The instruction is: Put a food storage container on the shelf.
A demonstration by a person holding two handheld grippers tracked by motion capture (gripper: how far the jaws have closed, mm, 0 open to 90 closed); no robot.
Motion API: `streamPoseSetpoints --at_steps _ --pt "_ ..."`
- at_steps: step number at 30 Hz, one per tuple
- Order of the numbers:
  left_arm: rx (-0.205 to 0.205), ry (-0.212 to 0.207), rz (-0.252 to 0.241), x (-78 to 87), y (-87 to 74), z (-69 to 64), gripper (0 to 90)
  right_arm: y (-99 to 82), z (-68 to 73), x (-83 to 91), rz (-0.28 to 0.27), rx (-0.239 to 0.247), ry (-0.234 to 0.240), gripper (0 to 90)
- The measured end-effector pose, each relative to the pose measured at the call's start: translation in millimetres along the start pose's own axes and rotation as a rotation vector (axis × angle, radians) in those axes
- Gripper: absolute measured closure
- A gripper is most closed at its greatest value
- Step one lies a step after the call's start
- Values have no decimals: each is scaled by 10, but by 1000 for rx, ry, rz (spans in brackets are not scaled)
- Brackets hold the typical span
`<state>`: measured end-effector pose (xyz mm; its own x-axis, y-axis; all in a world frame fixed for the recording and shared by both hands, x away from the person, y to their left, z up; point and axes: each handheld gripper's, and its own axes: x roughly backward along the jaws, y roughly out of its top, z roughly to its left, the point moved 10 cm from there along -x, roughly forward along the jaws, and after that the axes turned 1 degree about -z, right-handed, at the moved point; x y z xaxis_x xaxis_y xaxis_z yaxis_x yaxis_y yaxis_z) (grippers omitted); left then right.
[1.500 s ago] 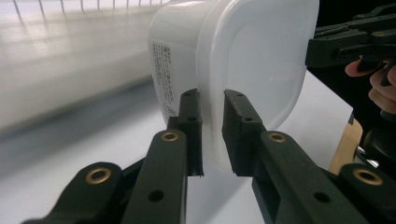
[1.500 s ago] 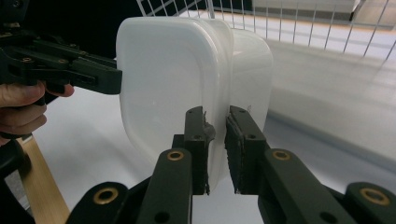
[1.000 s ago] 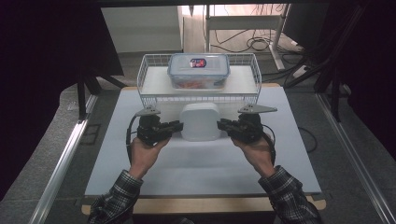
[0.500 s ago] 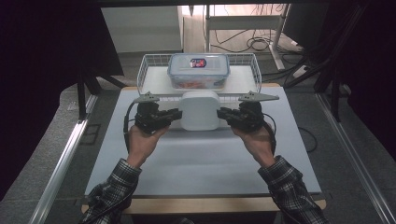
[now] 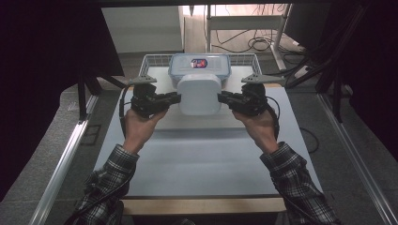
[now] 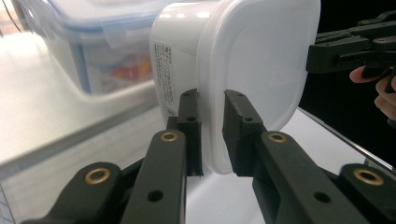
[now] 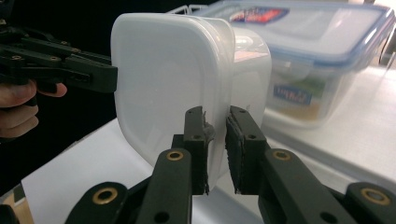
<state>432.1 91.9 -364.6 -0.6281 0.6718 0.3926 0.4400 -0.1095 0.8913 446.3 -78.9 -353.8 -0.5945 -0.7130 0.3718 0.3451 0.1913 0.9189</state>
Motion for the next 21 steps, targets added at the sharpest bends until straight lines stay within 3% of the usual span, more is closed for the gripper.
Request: streamPoseSetpoints --at_steps 10,21 --pt "-15 13 -15 119 373 42 783 348 -15 3 -19 -23 21 784" --pt "10 9 -27 122 701 135 783 692 -86 -38 -39 -44 16 784"
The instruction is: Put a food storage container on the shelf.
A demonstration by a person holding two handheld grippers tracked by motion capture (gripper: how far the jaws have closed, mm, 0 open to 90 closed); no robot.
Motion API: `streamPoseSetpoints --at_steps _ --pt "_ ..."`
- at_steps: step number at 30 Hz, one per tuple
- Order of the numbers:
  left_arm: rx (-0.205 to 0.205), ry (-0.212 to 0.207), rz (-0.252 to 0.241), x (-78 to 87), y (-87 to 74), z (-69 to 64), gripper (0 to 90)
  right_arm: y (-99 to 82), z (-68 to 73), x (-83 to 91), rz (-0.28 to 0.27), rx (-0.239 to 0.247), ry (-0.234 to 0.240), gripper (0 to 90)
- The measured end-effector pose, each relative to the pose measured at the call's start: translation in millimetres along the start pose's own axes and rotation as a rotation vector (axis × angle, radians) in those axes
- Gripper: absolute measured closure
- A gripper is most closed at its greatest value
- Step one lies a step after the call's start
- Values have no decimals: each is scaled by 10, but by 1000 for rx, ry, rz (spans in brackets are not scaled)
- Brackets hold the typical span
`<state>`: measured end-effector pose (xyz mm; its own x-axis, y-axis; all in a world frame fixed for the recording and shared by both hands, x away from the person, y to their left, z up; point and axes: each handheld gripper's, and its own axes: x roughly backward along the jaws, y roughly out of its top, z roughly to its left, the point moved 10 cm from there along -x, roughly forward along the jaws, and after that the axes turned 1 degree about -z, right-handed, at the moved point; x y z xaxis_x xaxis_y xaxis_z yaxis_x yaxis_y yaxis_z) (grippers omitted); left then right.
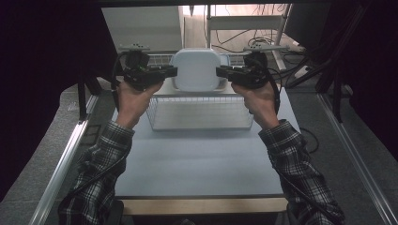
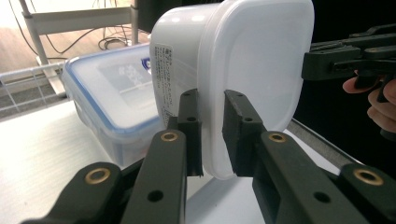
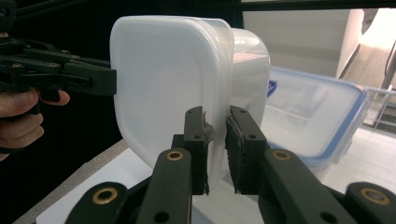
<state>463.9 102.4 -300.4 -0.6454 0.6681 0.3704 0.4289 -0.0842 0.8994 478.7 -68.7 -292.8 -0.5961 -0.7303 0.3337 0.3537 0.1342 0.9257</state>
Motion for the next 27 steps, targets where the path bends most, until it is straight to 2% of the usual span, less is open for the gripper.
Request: streamPoseSetpoints --at_steps 11,21,25,27 --pt "46 -10 -8 -84 204 111 783 222 -126 -98 -11 -37 -8 782" --pt "69 -14 1 -169 264 184 781 311 -224 -183 -5 -53 -37 774" --pt "76 -40 -4 -203 277 183 771 311 -272 -212 -3 -52 -57 754" --pt "75 -51 -10 -219 295 185 732 313 -285 -228 -9 -41 -65 734"
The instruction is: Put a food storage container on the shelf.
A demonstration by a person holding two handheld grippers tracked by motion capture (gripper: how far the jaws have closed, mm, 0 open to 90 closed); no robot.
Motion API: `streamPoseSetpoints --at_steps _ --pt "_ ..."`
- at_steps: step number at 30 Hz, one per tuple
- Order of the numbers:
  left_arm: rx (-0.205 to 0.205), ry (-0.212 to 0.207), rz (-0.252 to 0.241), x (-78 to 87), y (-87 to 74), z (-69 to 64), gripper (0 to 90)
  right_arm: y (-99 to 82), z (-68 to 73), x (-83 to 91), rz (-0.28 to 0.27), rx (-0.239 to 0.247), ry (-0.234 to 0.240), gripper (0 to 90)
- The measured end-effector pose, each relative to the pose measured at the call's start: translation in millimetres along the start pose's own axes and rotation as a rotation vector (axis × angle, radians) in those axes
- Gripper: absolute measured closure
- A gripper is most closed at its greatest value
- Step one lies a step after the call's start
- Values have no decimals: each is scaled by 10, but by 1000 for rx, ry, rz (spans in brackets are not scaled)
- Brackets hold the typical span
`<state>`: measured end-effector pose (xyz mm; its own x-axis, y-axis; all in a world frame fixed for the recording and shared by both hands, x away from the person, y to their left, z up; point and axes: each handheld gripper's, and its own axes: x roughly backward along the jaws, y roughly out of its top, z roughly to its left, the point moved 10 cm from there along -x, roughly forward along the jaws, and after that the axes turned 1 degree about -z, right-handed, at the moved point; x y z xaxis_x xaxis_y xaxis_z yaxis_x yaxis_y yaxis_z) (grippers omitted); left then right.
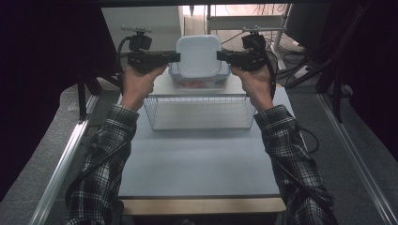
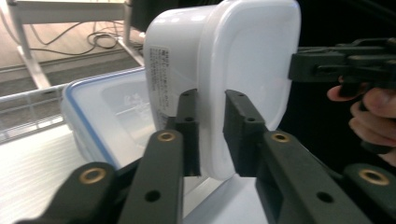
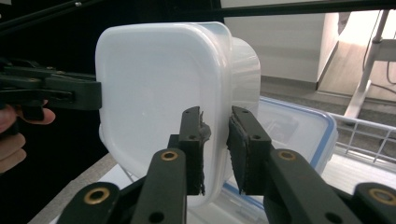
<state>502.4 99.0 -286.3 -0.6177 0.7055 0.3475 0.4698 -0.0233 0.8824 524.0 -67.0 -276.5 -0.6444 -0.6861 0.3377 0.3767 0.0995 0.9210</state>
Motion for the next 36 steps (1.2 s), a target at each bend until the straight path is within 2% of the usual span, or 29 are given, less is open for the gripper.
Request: streamPoseSetpoints --at_steps 2,5,11,13,19,20,23,28,32,36 --pt "-9 17 6 -26 5 19 692 11 11 -22 -6 0 2 705" --pt "-18 51 17 -90 2 56 679 13 8 -59 1 21 -22 690" --pt "-8 50 22 -148 17 120 681 46 -43 -117 -4 -3 -32 662" --pt "5 46 18 -168 32 129 675 52 -54 -139 -5 4 -42 638" --pt "10 56 29 -219 65 163 634 64 -93 -212 -1 15 -88 589" --pt "17 58 33 -231 71 164 622 68 -99 -220 -1 15 -93 588" --pt "5 84 31 -255 109 199 588 79 -117 -245 -4 12 -107 578" --pt "-3 117 22 -301 171 250 576 106 -157 -294 -7 5 -141 563" --pt "25 97 23 -327 194 279 572 128 -189 -323 -12 4 -157 563" --pt "14 102 25 -346 209 295 555 133 -213 -341 -8 -5 -153 553"
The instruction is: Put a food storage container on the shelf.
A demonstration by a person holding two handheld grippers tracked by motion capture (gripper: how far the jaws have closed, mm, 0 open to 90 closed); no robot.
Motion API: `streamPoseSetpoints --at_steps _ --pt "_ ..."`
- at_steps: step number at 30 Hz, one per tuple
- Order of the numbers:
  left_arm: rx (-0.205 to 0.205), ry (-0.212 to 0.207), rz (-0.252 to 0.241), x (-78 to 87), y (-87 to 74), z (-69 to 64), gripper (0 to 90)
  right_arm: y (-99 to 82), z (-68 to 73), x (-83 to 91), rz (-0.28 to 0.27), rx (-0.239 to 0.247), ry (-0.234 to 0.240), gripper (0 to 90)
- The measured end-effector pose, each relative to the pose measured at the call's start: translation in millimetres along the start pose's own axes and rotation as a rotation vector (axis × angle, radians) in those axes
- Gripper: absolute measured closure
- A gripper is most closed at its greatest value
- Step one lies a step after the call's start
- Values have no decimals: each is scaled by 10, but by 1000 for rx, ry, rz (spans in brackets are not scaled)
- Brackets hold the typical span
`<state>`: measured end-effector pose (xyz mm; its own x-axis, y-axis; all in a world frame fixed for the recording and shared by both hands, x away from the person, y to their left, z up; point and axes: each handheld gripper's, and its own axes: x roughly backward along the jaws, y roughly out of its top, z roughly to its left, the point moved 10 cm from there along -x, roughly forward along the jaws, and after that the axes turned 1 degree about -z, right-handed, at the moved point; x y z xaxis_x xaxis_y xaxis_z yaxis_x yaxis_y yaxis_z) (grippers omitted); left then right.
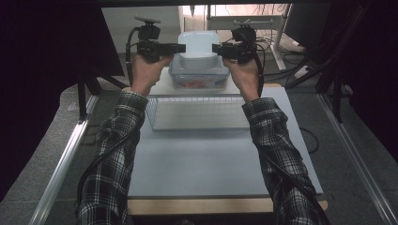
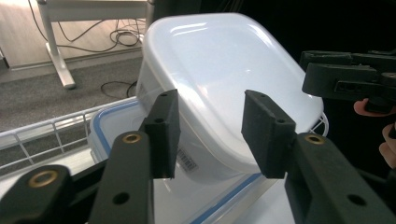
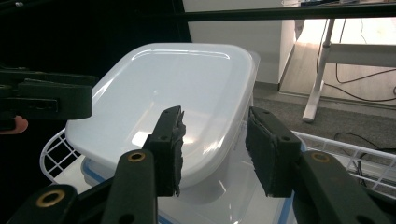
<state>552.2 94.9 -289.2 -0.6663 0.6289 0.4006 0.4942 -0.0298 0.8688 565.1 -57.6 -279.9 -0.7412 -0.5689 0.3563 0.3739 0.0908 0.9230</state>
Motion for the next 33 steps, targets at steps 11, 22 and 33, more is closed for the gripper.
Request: streamPoseSetpoints --at_steps 11,22,33 --pt "-89 -17 -20 45 32 -182 359 -6 58 65 12 3 80 400" --pt "-191 -52 26 99 -239 -323 71 -169 189 125 32 117 121 92" --pt "-225 -46 27 190 -599 -338 27 -487 257 206 70 194 134 32"
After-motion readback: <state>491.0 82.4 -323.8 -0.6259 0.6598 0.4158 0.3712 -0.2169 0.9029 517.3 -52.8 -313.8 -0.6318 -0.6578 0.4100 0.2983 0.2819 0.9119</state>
